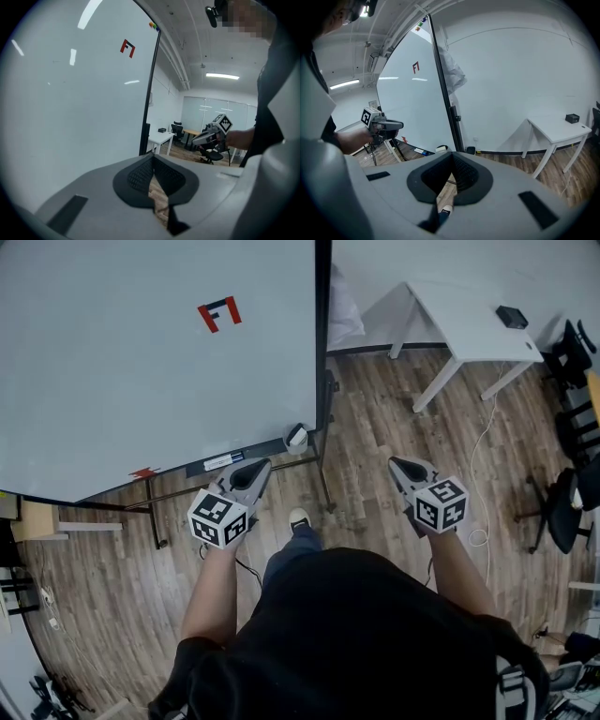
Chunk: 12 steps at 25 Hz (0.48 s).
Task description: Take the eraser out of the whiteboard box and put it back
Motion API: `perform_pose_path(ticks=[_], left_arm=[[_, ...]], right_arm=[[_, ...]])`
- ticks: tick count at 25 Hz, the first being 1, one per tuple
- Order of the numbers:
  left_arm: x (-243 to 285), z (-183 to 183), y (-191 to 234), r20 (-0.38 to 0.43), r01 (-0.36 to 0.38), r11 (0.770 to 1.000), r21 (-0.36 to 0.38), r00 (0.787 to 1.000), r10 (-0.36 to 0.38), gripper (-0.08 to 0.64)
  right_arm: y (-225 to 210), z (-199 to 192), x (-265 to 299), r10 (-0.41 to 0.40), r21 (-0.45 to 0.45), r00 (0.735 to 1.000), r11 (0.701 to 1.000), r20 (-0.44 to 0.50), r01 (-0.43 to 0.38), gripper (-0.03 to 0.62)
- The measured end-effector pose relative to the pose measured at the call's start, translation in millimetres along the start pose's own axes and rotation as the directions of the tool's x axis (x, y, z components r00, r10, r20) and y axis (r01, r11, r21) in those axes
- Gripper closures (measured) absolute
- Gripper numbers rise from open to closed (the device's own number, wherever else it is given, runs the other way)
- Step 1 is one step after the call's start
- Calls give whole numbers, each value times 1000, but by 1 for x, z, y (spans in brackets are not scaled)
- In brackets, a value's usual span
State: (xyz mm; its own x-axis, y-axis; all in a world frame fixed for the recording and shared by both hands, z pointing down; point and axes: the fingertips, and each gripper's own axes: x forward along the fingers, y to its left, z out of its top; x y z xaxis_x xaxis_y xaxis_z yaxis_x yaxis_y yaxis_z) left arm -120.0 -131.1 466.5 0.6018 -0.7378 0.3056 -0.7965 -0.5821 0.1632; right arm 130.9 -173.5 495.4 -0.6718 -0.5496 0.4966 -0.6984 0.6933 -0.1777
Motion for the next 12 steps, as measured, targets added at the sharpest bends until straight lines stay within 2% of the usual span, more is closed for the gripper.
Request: perform_pose_path(ticks=[12], left_arm=[[31, -10, 25, -51, 36, 999, 17, 998, -35, 548]], right_arm=[[-5, -12, 22, 4, 26, 998, 1000, -68, -2, 597]])
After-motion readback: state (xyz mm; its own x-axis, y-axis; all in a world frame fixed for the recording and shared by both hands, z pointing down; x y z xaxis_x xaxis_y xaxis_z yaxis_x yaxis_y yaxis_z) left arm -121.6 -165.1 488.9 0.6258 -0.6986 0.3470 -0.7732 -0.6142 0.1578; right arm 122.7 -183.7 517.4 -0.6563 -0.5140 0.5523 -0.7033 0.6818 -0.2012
